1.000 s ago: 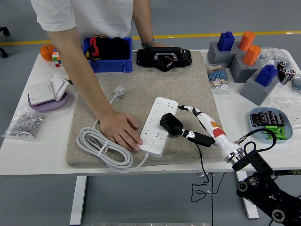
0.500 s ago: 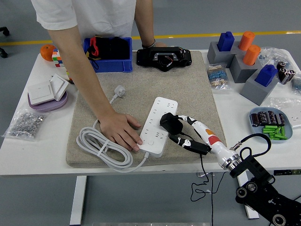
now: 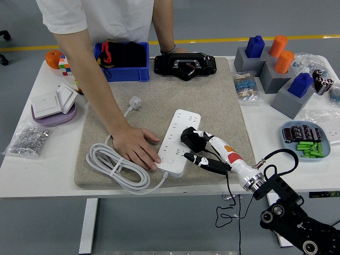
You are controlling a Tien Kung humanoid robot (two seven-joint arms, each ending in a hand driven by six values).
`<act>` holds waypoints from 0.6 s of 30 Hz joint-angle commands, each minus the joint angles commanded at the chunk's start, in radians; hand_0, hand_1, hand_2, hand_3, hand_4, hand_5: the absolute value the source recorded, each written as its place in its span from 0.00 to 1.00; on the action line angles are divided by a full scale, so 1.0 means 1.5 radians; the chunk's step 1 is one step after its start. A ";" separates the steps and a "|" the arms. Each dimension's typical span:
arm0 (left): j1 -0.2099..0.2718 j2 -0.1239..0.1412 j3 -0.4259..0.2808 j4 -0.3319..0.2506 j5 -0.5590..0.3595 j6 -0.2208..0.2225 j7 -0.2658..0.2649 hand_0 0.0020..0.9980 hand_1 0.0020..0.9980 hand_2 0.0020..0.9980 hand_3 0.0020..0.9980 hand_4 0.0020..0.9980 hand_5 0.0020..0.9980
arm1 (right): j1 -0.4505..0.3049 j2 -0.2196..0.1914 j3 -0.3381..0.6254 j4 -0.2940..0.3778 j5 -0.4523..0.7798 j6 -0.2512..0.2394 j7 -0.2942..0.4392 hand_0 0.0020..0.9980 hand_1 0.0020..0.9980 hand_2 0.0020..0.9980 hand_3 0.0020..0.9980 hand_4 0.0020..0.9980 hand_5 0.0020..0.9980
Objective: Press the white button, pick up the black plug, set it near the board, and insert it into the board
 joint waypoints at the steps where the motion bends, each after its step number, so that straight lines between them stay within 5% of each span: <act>1: 0.000 0.000 0.000 0.000 0.000 0.000 0.000 0.71 0.66 0.58 0.68 0.67 0.27 | 0.001 0.001 -0.002 -0.002 0.000 0.000 0.000 1.00 0.95 0.90 0.86 1.00 0.95; 18: -0.001 -0.001 0.000 0.000 -0.004 0.001 0.000 0.71 0.67 0.58 0.68 0.66 0.27 | 0.037 0.018 -0.028 -0.006 0.000 0.002 -0.009 1.00 0.95 0.90 0.86 1.00 0.94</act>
